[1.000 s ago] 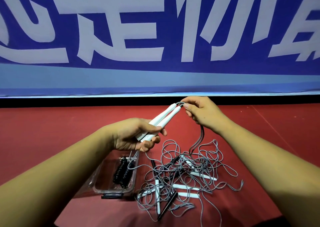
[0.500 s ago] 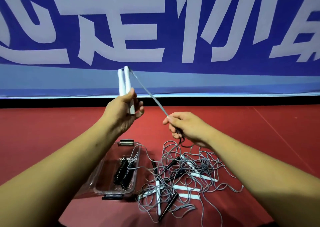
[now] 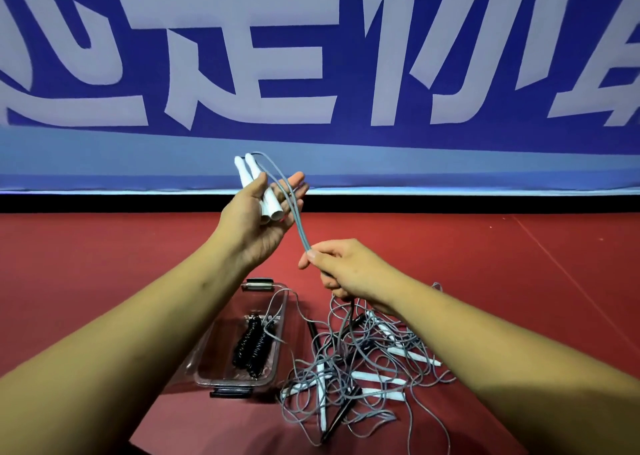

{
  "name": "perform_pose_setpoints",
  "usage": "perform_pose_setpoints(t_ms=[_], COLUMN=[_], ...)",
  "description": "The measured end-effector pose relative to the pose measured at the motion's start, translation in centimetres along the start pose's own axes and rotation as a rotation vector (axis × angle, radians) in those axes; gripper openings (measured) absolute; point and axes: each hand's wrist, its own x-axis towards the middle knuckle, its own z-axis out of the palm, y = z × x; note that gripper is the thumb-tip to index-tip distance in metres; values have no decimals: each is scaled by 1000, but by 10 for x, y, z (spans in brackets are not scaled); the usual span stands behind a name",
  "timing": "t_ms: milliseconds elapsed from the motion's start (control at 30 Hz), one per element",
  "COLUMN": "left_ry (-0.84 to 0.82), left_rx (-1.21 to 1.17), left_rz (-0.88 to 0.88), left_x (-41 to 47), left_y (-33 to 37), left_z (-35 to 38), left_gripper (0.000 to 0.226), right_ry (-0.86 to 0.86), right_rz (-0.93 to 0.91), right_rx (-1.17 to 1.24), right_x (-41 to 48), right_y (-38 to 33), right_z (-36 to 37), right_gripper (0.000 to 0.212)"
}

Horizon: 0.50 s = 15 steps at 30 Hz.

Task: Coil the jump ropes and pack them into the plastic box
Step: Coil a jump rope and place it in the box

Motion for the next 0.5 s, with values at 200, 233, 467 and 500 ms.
perform_pose_setpoints(t_ms=[200,233,467,500], left_ry=[-41,-52,12,31], left_rx=[157,148,387,486], left_rz=[-47,-59,149,202], left_x=[-3,-3,2,2], left_y=[-8,-9,-3,-3], left_z=[4,4,10,10], left_gripper=[34,33,21,21], right_ry=[-28,-30,65,76], right_rz=[12,-6,-314,-333], right_rx=[-115,-148,-466,-480], right_x=[-3,-3,-19,-20], right_y=[-12,-15,-40,-43], right_z=[9,10,7,4], right_gripper=[23,23,18,13])
